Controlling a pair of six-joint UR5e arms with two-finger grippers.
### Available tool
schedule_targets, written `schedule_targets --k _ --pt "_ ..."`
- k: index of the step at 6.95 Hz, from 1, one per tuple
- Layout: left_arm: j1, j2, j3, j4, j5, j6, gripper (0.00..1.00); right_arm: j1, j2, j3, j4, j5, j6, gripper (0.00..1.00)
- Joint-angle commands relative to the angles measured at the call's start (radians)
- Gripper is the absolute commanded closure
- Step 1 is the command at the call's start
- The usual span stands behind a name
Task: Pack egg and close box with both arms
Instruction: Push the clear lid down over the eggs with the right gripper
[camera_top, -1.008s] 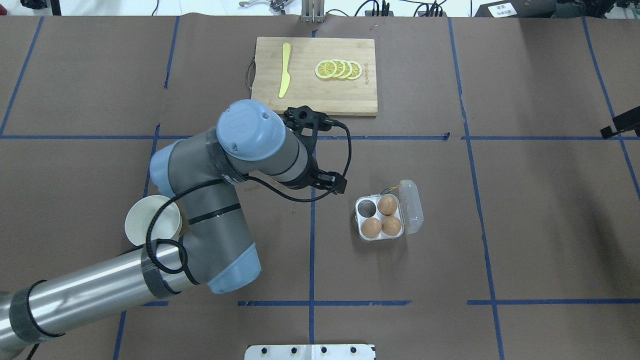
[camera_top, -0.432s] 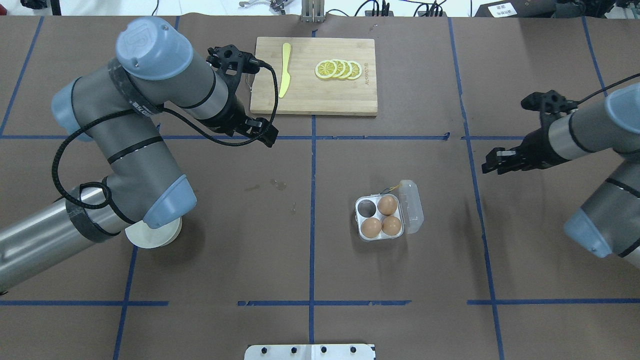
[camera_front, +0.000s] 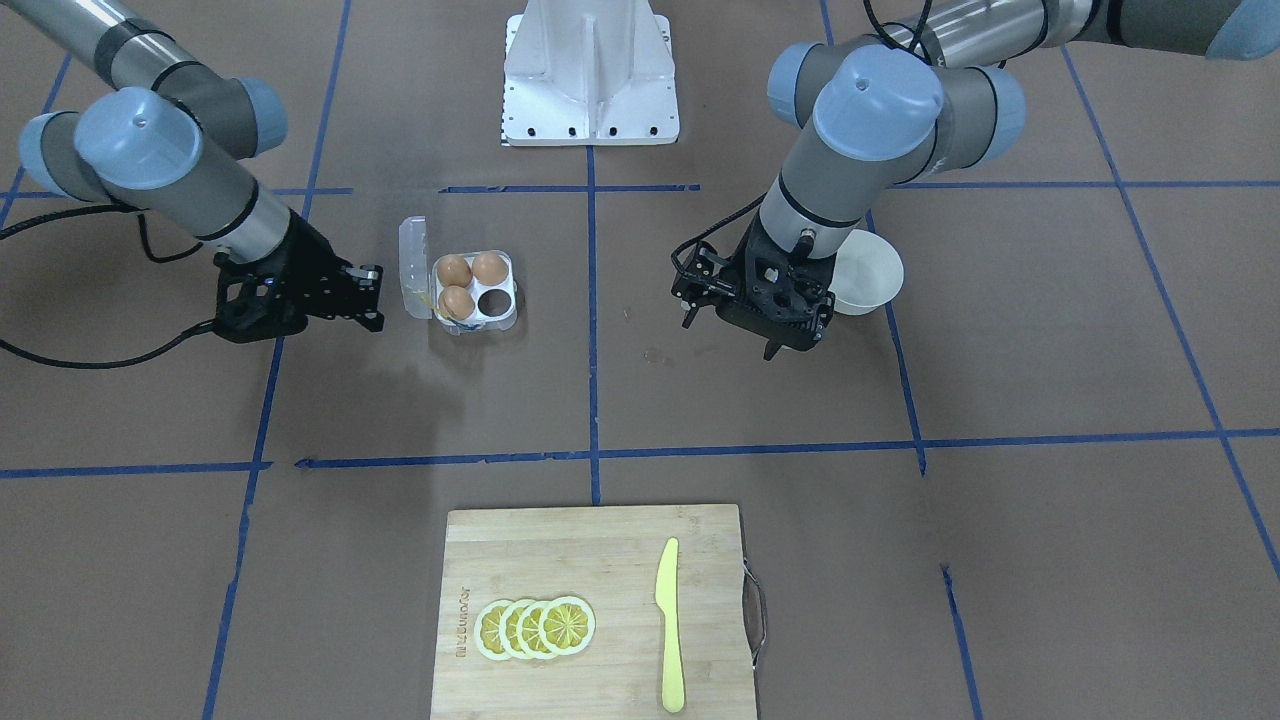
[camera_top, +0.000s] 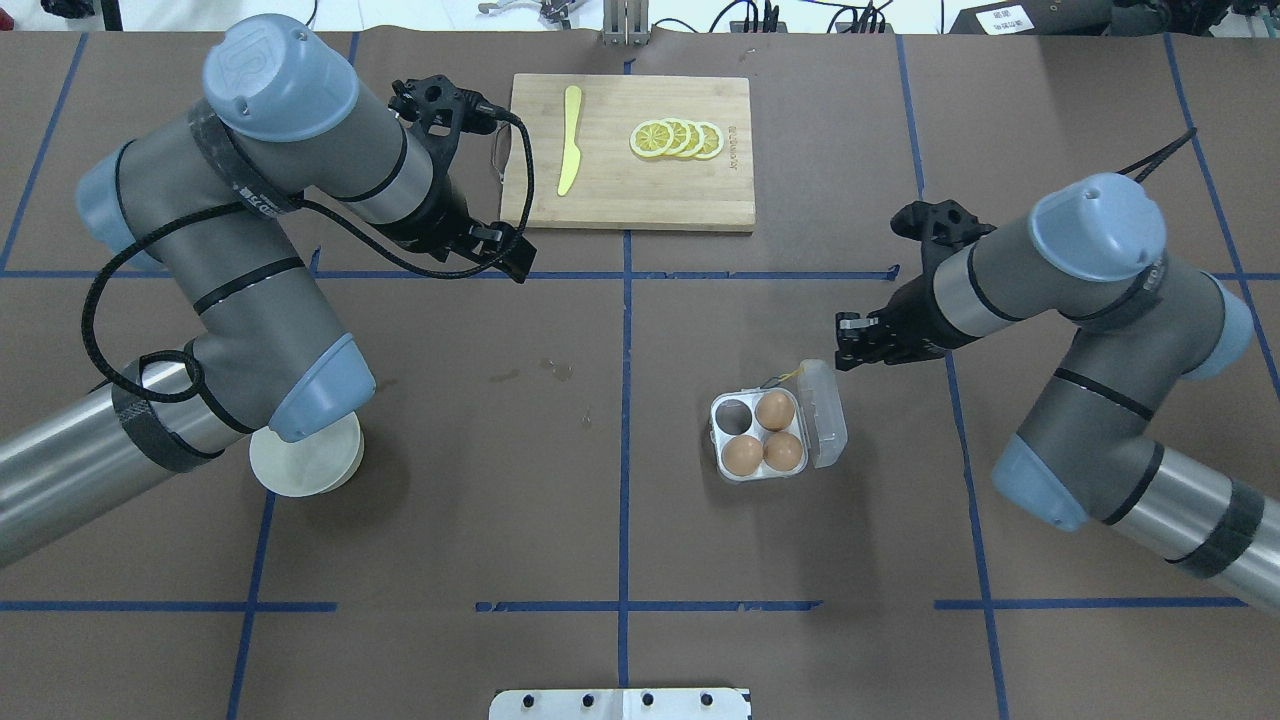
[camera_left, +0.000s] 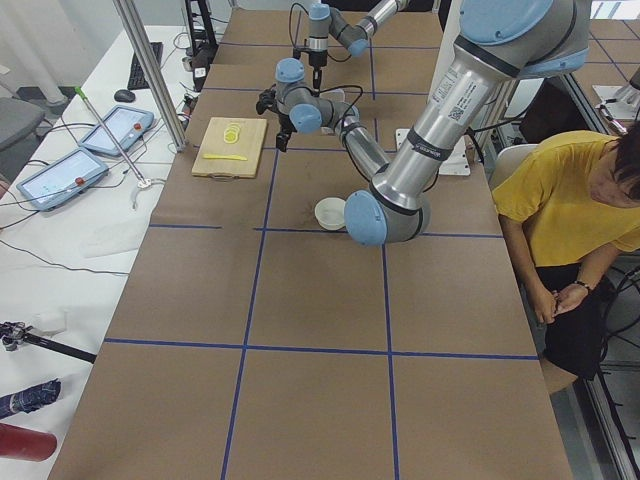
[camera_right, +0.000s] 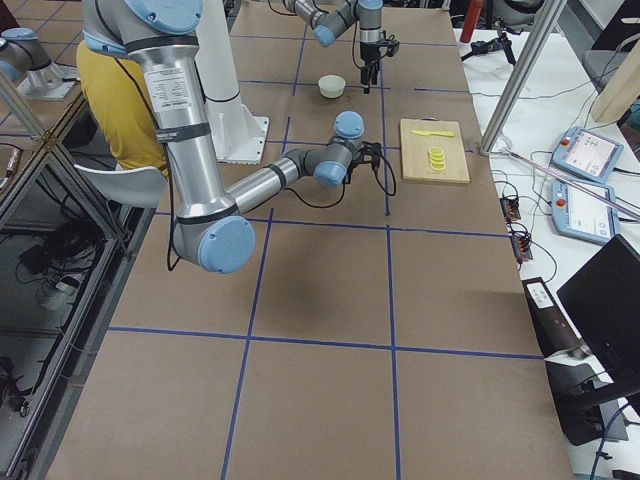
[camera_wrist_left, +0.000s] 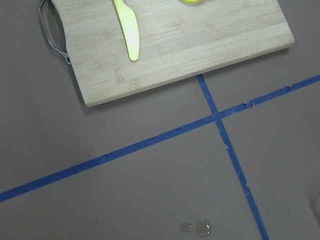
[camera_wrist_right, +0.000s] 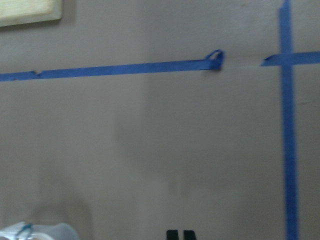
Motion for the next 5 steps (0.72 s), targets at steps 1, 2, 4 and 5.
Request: schedule_targets --k 1,2,4,5 --pt "-0.016 0.004 0.003 0.000 -0.013 0.001 0.00 -0.096 0.162 0.003 -0.029 -0.040 0.152 1.00" --pt "-0.020 0.004 0.003 0.000 -0.014 0.001 0.00 -0.090 0.172 0.055 -0.070 -0.037 0.164 1.00" --pt "-0.043 0.042 -0.011 0.000 -0.012 0.004 0.00 0.000 0.145 0.110 -0.099 -0.016 0.164 1.00" --pt "-0.071 0.081 -0.032 -0.005 -0.014 0.052 0.00 0.057 0.028 0.171 -0.099 0.006 0.164 0.95"
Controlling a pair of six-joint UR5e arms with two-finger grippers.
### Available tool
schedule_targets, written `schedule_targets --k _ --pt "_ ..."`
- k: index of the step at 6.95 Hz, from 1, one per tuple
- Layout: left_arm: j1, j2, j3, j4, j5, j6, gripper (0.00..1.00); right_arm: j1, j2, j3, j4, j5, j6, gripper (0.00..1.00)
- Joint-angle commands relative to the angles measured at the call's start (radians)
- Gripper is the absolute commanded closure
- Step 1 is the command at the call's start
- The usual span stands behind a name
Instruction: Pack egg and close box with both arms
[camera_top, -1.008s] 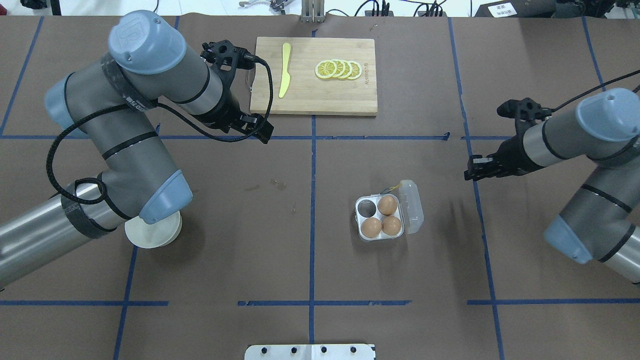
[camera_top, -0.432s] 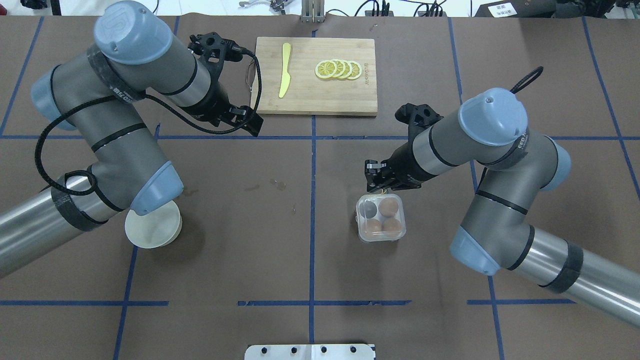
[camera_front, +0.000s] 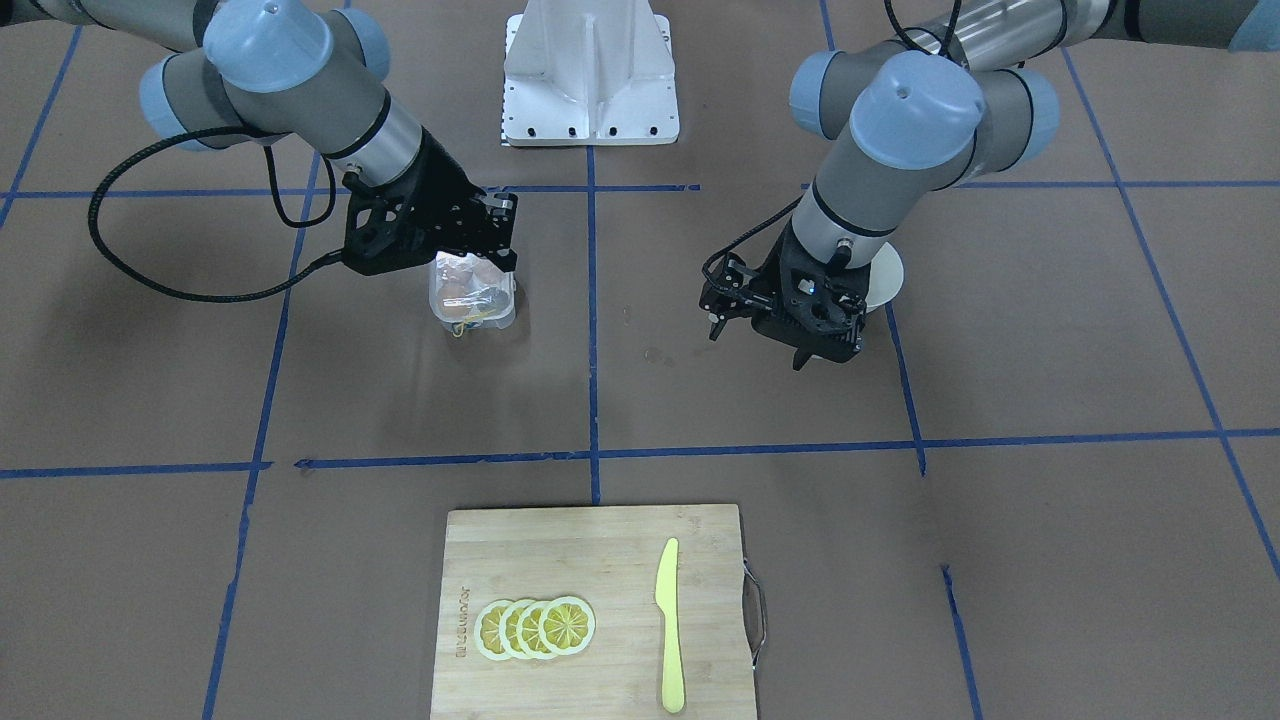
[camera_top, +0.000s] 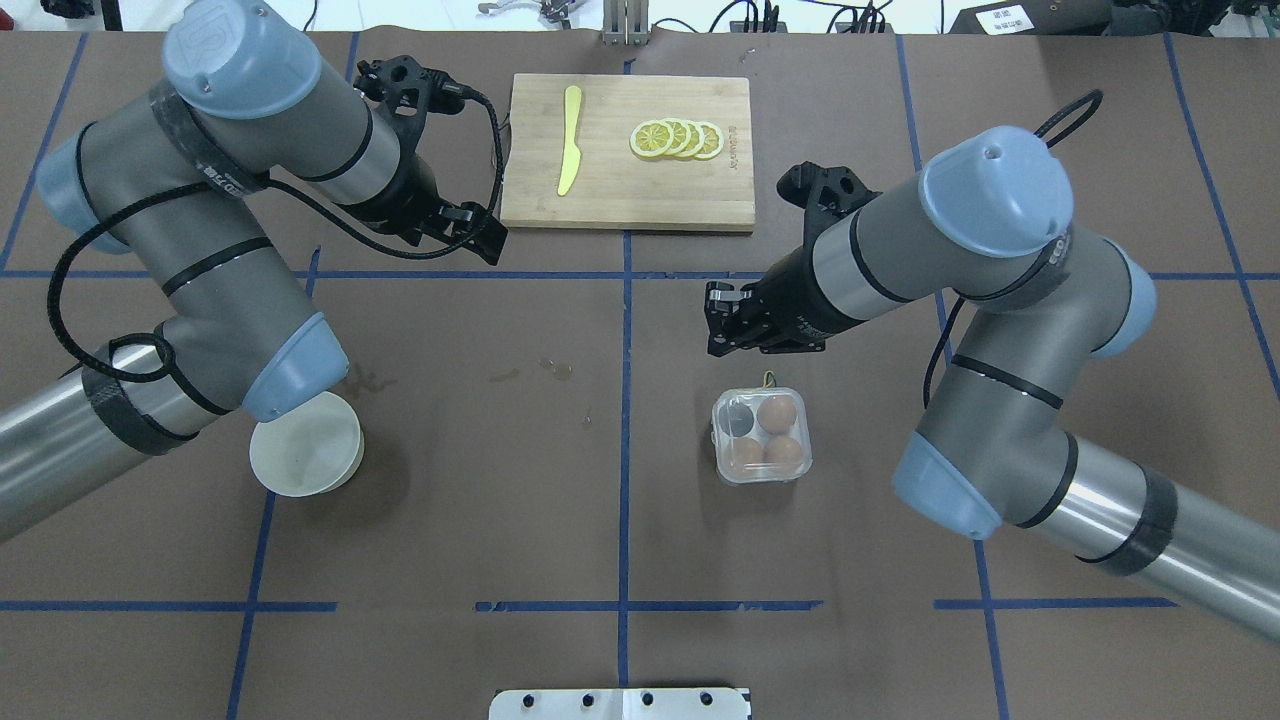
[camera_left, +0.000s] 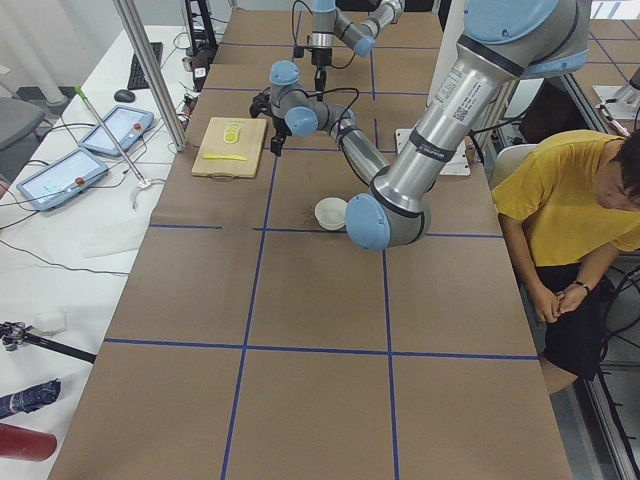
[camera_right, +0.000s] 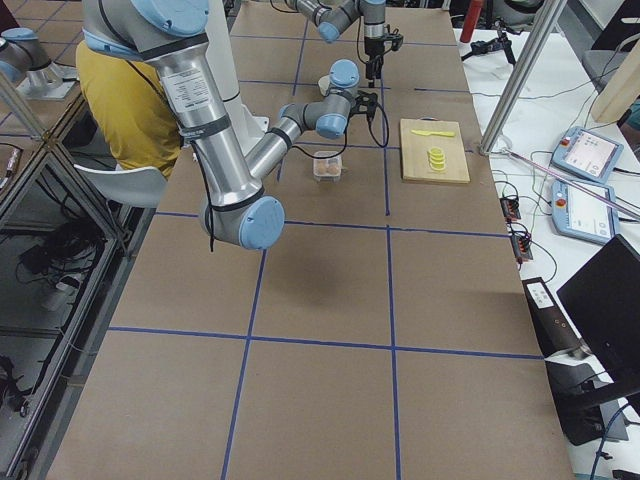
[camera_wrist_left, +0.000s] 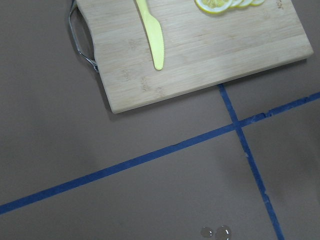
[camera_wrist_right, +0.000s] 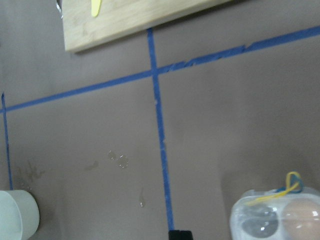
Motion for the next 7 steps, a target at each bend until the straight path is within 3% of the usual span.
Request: schedule_targets --k 1,3,4,5,6,7 --pt "-0.090 0.090 -0.052 -0.002 0.000 0.147 0.00 0.127 -0.170 0.066 -0.002 0.021 -0.017 0.01" --pt "-0.205 0.194 -0.046 0.001 -0.012 0.322 0.00 0.253 -0.319 0.024 -0.006 0.023 -0.325 0.00" --pt "-0.271 0.242 -0.037 0.001 -0.015 0.411 0.00 0.362 -0.347 -0.048 -0.003 0.040 -0.491 0.00" --pt "-0.332 0.297 -0.040 0.001 -0.018 0.499 0.00 0.486 -0.349 -0.155 -0.005 0.134 -0.626 0.00" --pt "-0.427 0.313 -0.037 0.018 -0.041 0.574 0.00 0.593 -0.345 -0.270 -0.008 0.170 -0.825 0.00" --pt "-0.520 0.375 -0.041 0.035 -0.135 0.698 0.00 0.660 -0.335 -0.400 -0.006 0.172 -0.997 0.00"
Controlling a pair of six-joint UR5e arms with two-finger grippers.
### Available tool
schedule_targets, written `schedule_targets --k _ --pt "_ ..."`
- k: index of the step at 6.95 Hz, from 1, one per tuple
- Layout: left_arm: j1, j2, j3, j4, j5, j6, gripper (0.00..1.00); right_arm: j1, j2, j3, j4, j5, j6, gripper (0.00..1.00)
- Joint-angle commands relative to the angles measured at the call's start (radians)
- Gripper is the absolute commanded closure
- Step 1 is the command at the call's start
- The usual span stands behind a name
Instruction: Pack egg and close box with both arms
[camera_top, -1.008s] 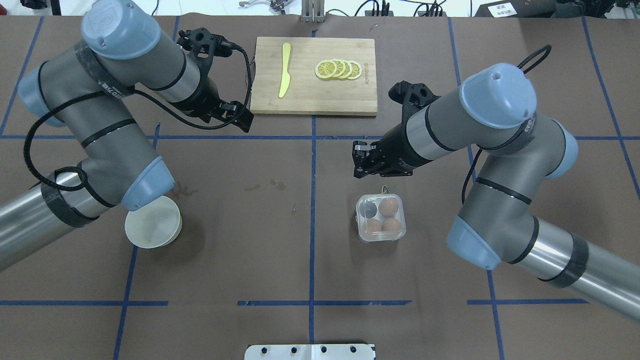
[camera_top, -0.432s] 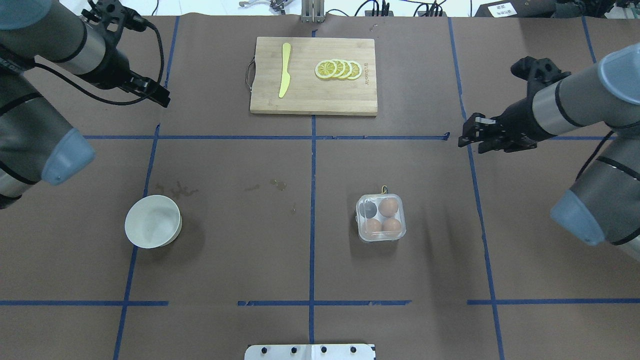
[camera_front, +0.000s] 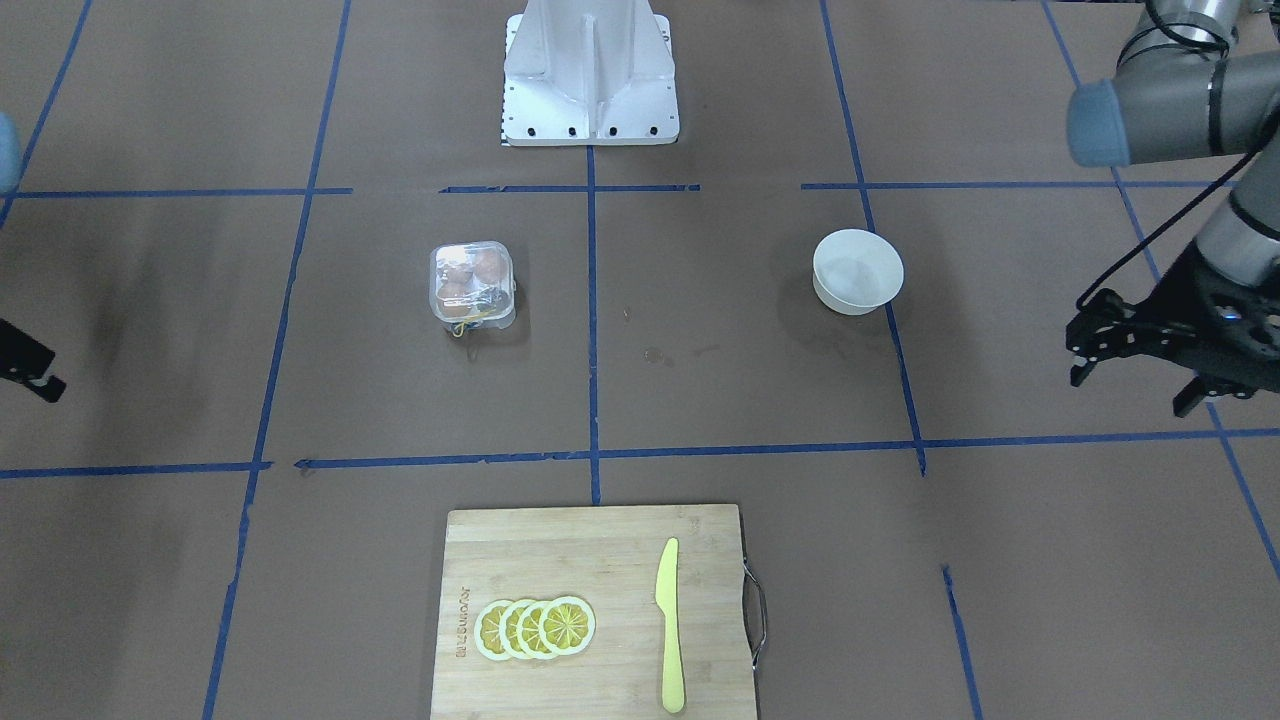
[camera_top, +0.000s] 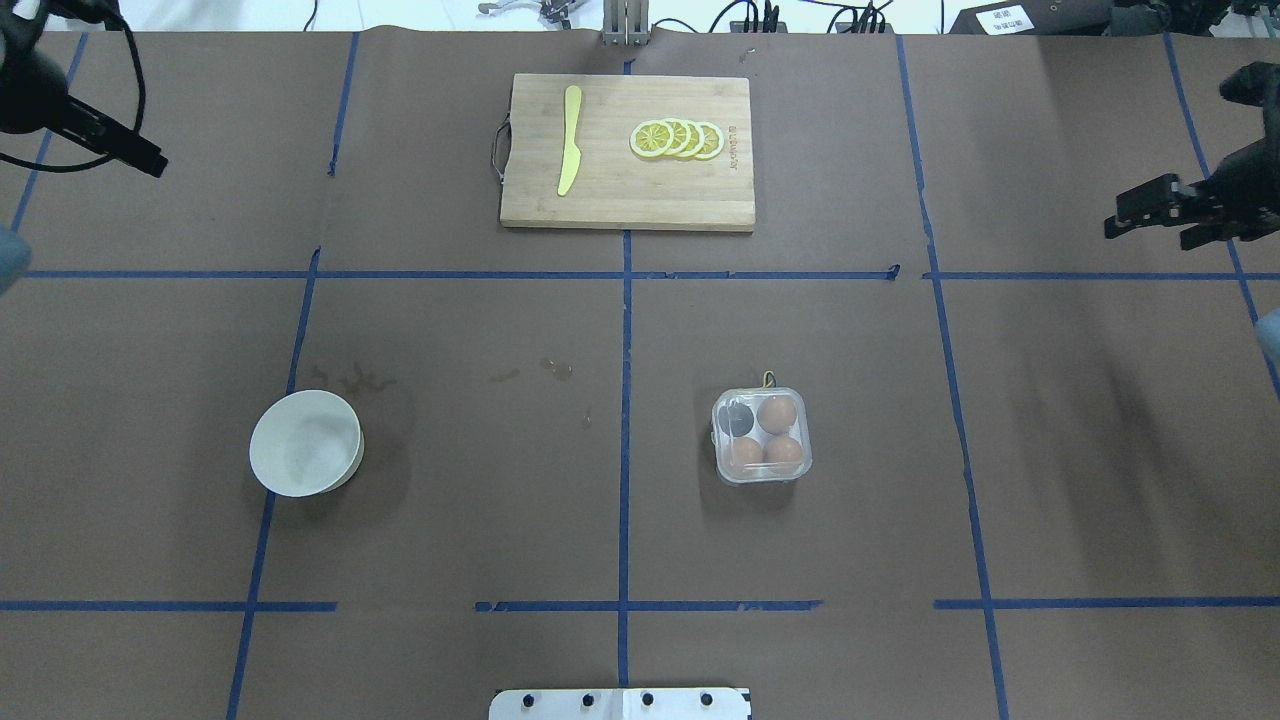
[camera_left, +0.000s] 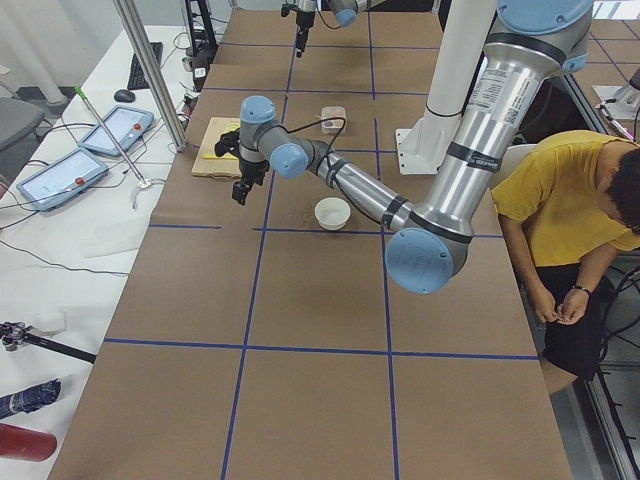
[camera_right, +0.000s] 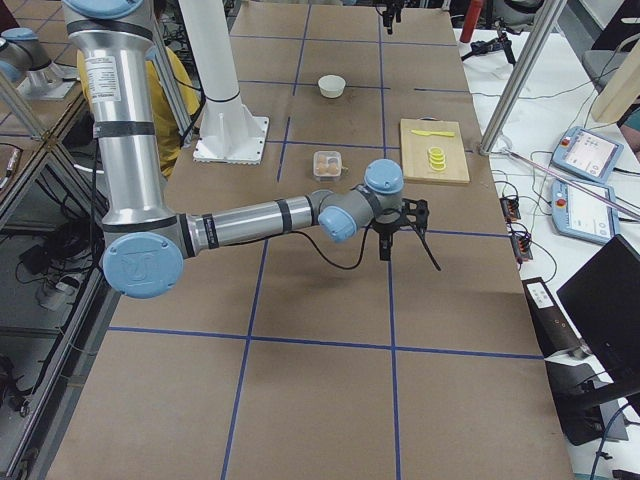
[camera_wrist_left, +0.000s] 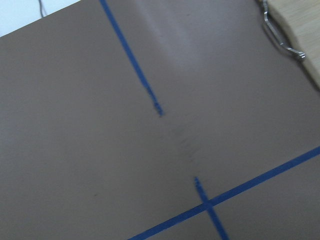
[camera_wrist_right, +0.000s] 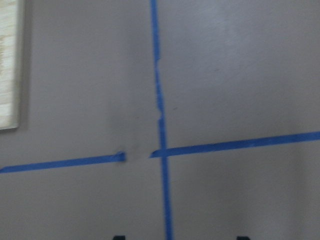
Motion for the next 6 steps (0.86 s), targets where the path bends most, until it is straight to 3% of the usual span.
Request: schedule_targets --k 1,3,5,6 --pt "-0.181 0.100 -0.002 0.022 -0.123 0.167 0.00 0.153 0.005 -0.191 -0.003 0.045 -0.308 0.00" --pt "-0.263 0.163 0.004 0.024 -0.125 0.230 0.00 0.244 0.000 -0.170 -0.053 0.121 -0.354 0.00" --pt "-0.309 0.200 -0.001 0.140 -0.126 0.379 0.00 0.235 0.003 -0.156 -0.108 0.129 -0.453 0.00" --pt "-0.309 0.199 -0.010 0.204 -0.128 0.398 0.00 0.233 0.009 -0.127 -0.201 0.117 -0.520 0.00"
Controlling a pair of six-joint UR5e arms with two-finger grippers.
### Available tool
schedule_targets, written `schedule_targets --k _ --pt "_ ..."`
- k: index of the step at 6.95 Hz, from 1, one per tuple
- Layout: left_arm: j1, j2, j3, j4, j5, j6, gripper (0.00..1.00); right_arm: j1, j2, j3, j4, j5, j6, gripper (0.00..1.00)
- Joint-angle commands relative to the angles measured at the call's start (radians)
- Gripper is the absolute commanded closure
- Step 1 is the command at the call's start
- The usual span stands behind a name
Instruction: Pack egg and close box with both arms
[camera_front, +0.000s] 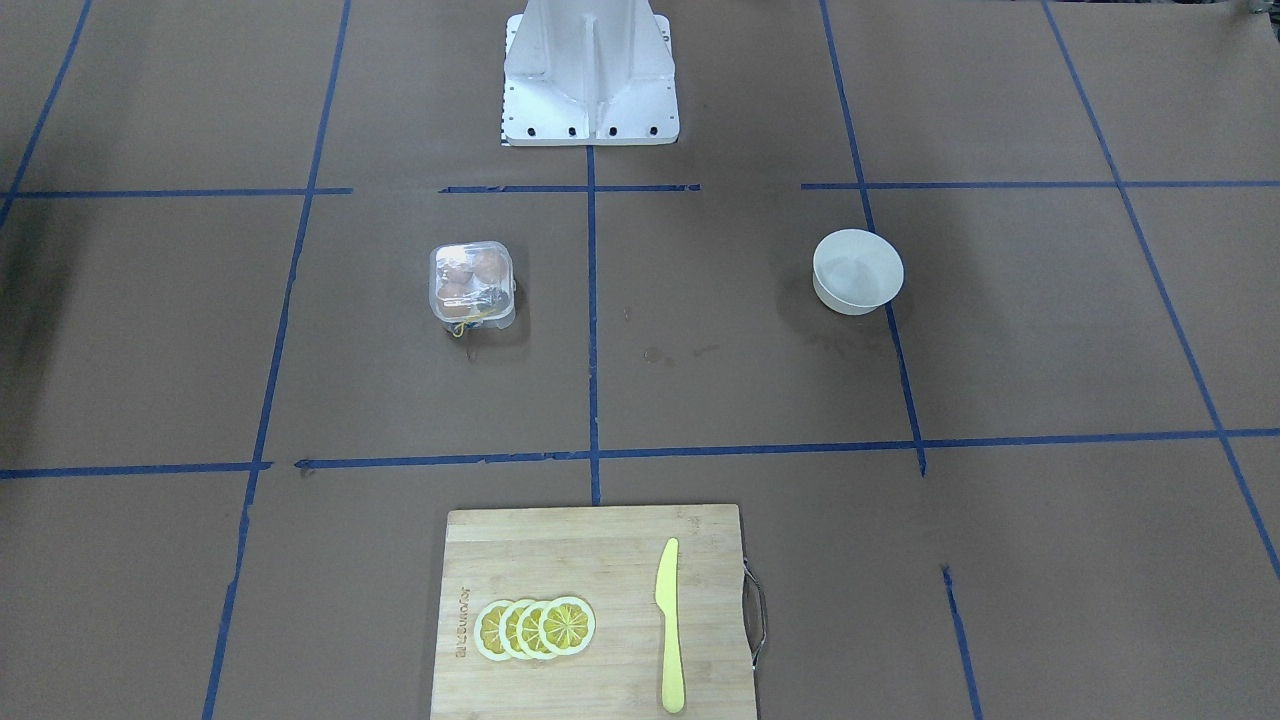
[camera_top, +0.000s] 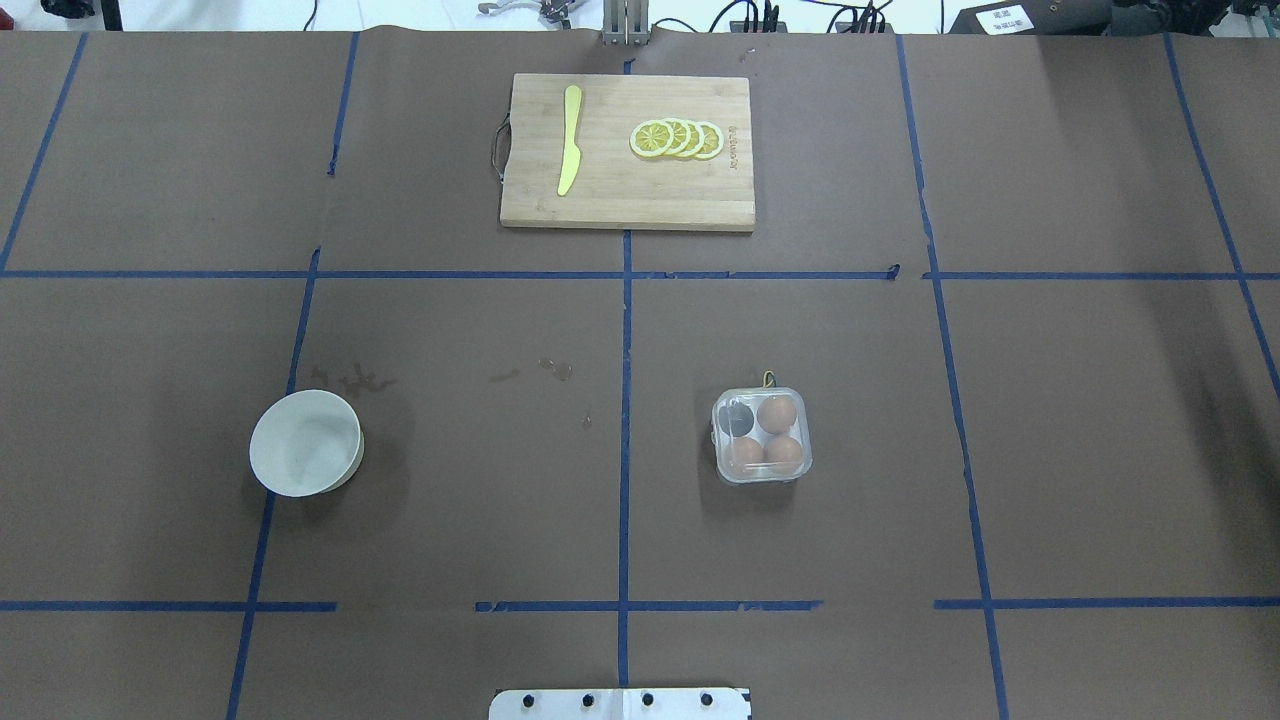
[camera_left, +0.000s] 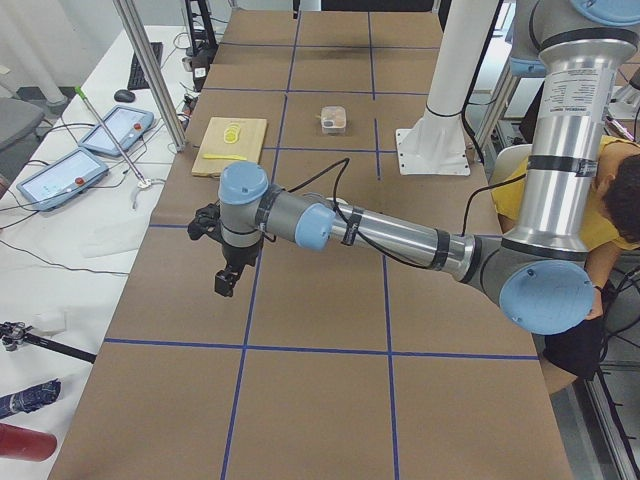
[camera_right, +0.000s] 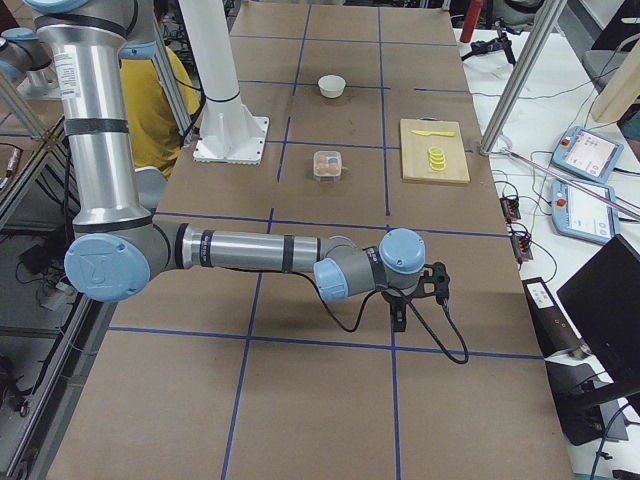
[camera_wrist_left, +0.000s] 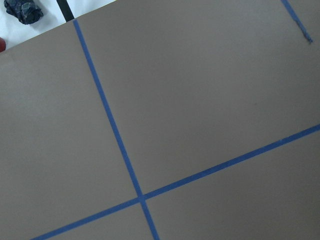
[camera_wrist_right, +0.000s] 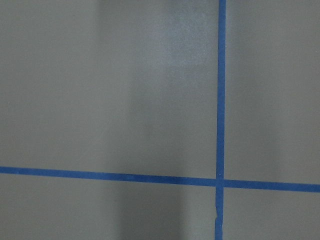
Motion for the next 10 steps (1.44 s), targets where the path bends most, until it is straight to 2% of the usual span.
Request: schedule_targets --k 1,2,3,5,6,7,8,9,10 --pt "-0.007 0.010 0.008 0.080 -0.005 0.049 0.00 0.000 0.033 0.078 -0.230 -0.012 -0.180 0.00" --pt "-0.002 0.007 0.034 0.075 -0.029 0.049 0.00 0.007 0.054 0.166 -0.425 -0.083 -0.274 0.00" --pt "-0.002 0.011 0.031 0.072 -0.067 0.044 0.00 0.034 0.064 0.245 -0.551 -0.158 -0.358 0.00" --pt "-0.002 0.029 0.062 0.082 -0.068 0.041 0.00 0.037 0.017 0.273 -0.549 -0.164 -0.376 0.00" --pt "-0.010 0.081 0.059 0.063 -0.072 0.052 0.00 0.037 0.009 0.262 -0.549 -0.153 -0.367 0.00" --pt "-0.014 0.079 0.070 0.062 -0.066 0.040 0.00 0.036 0.004 0.247 -0.549 -0.148 -0.365 0.00" --pt "-0.016 0.071 0.070 0.060 -0.066 -0.061 0.00 0.036 -0.020 0.209 -0.520 -0.148 -0.371 0.00" --pt "-0.017 0.066 0.065 0.059 -0.066 -0.089 0.00 0.034 -0.024 0.186 -0.458 -0.127 -0.367 0.00" --pt "-0.017 0.072 0.068 0.060 -0.061 -0.089 0.00 0.034 -0.022 0.175 -0.454 -0.122 -0.362 0.00"
